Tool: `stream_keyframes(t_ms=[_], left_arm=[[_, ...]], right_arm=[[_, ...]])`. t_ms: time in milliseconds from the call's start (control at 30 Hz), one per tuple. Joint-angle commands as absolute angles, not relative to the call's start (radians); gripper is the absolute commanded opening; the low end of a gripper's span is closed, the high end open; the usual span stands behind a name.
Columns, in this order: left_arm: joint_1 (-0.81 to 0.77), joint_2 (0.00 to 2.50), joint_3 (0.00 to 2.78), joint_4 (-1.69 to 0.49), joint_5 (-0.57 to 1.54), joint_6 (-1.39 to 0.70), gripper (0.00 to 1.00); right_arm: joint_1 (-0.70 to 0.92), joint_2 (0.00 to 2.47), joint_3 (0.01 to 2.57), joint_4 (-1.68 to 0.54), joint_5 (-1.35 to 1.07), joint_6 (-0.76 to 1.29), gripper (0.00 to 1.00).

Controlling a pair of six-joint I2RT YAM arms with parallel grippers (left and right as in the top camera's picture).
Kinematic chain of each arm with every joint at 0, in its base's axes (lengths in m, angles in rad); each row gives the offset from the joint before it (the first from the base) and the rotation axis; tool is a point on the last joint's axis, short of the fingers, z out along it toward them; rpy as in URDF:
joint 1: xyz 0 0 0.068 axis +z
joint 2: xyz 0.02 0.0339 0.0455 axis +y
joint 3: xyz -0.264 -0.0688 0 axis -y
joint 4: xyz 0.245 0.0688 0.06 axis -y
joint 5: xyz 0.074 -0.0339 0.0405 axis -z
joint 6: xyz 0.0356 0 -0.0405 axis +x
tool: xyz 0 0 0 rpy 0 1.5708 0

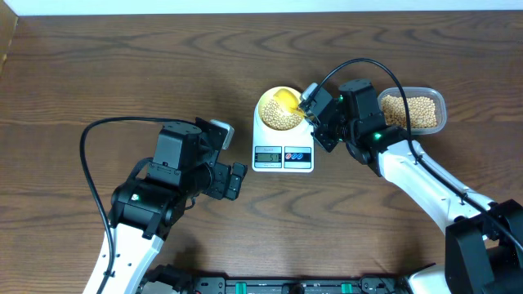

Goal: Scoop item into bowl and weigh 50g on scale
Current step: 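Tilt the scoop with the right gripper to pour soybeans into bowl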

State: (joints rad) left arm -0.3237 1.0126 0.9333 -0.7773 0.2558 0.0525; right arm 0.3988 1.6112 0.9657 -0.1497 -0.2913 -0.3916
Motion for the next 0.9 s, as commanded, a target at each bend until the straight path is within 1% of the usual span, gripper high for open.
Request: stream_keyframes(t_ms=[0,867], left_arm=[[-0.326,1.012,0.933,-0.776,0.245,0.054,0.94],[-0.326,1.012,0.933,-0.776,0.245,0.054,0.94]], right_arm=[[0.405,1.609,0.968,-0.154,-0.283,-0.410,0.01],[0.405,1.609,0.968,-0.147,-0.323,-0.409,0.01]])
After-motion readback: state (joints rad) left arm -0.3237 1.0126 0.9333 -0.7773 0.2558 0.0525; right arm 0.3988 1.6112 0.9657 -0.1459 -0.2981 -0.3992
